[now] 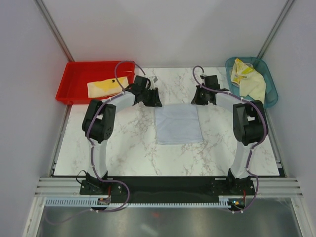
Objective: Fold and stack the towels
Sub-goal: Fold the towel
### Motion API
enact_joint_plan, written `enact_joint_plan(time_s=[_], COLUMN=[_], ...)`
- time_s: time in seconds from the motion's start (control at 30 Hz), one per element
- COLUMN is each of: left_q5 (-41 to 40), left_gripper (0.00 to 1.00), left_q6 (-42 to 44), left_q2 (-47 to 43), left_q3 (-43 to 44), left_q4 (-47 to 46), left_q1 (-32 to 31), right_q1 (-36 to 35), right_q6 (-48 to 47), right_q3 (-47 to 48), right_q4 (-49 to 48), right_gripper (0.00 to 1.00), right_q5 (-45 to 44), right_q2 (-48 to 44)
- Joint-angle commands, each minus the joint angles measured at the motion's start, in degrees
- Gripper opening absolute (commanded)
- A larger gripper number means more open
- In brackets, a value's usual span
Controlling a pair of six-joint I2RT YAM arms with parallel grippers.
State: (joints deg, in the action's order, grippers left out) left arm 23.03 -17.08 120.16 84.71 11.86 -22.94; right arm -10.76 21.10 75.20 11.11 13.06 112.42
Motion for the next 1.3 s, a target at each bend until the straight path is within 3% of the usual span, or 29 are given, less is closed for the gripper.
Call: enact_joint_plan(time_s=[0.0,0.23,0.43,0.53,0.6,0.7,0.73,0.87,1.03,1.27], left_q5=[0.44,-1.05,-0.27,1.14,1.58,3.16,4.47,6.94,11.16,12.65], left_gripper=[0.39,0.39,0.39,0.41,0.46,0.53,0.54,0.56,0.56,0.56], left_q6=[1.87,3.37,5.39,6.96,8.37,11.8,13.29,15.58,21.02,24.2], left_q2=[2.88,6.4,8.08,4.84,2.72,0.17,-0.1,1.48,6.31,12.81], left_q3=[1.51,4.23,8.45,8.11,7.58,7.93,8.28,10.12,13.81,19.79], left_q4=[-0.26,0.44,2.9,3.78,3.87,4.66,5.01,7.82,12.31,16.97], left_q1=[0.18,0.35,0.7,0.7,0.79,1.75,2.11,4.47,4.92,5.01], right_q1=[0.66,1.1,0.57,0.66,1.27,2.94,3.46,5.93,6.46,7.16], right_q6=[-1.85,-2.65,3.32,1.15,-1.05,-5.71,-6.77,-11.6,-23.71,-29.1], right_q3=[1.27,-0.4,-9.87,-11.39,-10.08,-5.51,-3.07,1.78,9.25,15.41], right_q4=[0.14,-0.65,-5.04,-6.02,-5.23,-2.6,-0.94,2.05,12.07,16.57], right_gripper=[0.0,0.0,0.0,0.04,0.09,0.27,0.35,0.5,0.51,0.49], right_q5=[-0.66,-2.86,-2.78,-2.08,-0.15,7.4,8.29,13.13,19.63,22.18], right_q2=[3.06,4.21,-1.67,-5.27,-5.63,-4.85,-4.58,-1.78,4.81,10.36])
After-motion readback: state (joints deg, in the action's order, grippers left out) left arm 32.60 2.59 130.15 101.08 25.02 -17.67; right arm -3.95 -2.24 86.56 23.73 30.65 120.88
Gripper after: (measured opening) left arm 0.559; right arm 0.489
